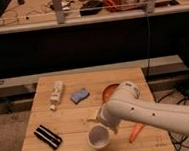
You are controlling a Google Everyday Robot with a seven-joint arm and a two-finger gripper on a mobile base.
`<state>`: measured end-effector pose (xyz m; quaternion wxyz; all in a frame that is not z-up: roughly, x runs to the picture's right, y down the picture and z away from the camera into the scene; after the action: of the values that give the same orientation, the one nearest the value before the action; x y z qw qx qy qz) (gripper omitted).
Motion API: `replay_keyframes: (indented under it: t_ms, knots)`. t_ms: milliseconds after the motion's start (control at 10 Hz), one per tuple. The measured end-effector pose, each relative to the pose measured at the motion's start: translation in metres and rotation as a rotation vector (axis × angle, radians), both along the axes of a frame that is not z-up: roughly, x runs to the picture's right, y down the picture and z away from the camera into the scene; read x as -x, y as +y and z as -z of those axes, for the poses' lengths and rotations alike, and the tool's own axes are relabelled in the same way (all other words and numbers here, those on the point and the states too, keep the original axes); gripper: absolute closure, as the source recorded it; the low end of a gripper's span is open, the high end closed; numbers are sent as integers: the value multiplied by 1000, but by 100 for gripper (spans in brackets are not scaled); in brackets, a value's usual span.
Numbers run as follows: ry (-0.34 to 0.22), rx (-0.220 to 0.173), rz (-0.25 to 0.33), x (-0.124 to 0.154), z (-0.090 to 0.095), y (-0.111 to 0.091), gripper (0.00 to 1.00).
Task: Pick up the ceramic cup
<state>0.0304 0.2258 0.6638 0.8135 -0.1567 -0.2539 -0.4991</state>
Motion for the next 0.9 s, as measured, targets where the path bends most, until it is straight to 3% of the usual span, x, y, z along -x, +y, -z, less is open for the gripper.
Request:
replay_keyframes:
  t_ms: [200, 300, 400, 600, 900]
  knots:
    - [18, -83, 68, -9, 7, 9, 20]
    - [33, -123, 72, -18, 10, 14, 20]
    - [37, -136, 67, -29, 12, 19, 20]
    - [-11, -112, 50, -41, 13, 25, 20]
    - [-84, -23, 81, -46, 15, 37, 20]
